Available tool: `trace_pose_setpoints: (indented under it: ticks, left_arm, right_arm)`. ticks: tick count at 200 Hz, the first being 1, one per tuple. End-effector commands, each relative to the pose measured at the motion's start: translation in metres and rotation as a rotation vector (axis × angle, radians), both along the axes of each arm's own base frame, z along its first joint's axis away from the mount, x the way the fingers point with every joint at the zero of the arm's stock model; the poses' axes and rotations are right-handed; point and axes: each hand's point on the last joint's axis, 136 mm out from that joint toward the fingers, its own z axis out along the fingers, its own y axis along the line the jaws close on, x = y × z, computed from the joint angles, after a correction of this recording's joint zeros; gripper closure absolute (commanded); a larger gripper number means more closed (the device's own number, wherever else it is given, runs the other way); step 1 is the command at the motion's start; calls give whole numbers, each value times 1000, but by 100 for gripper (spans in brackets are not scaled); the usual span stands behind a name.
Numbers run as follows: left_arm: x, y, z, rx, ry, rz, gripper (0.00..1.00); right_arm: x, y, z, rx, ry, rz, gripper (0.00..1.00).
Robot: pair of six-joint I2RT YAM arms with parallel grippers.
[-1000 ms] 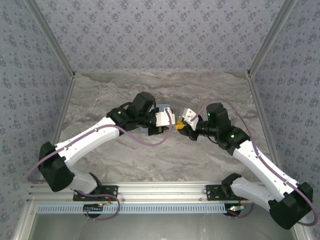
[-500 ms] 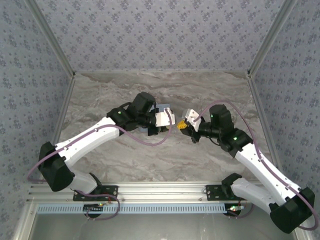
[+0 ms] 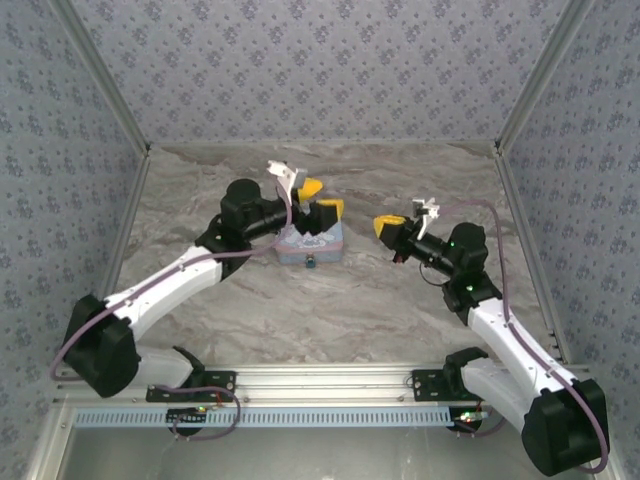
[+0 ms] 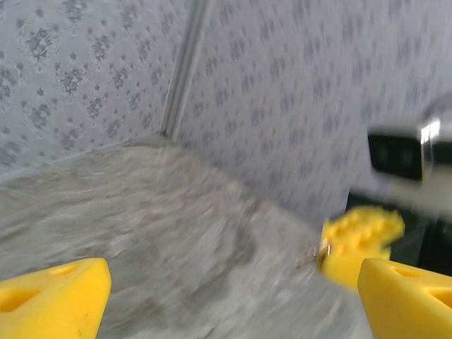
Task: Unlock a padlock with a key
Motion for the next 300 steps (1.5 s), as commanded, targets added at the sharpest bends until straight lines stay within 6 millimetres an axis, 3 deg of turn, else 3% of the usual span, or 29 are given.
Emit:
trace_pose_setpoints:
  ticks: [1, 28, 77, 234, 262, 300]
  left_arm:
    - [20, -5, 37, -393, 258, 9, 10]
    - [32, -9, 30, -535, 355, 21, 11]
    - [28, -53, 19, -583, 473, -94, 14]
    - [16, -96, 11, -598, 547, -196, 27]
    - [15, -100, 11, -605, 553, -215, 39]
    - [15, -99, 12, -605, 552, -213, 65]
  right_arm:
    - [7, -14, 38, 256, 8, -77, 100]
    - [8, -19, 41, 350, 42, -122, 100]
    - [7, -15, 39, 358, 61, -123, 100]
    - [25, -4, 35, 354, 108, -123, 100]
    - [29, -3, 32, 359, 121, -129, 100]
    - [33, -7, 29, 371, 132, -155, 100]
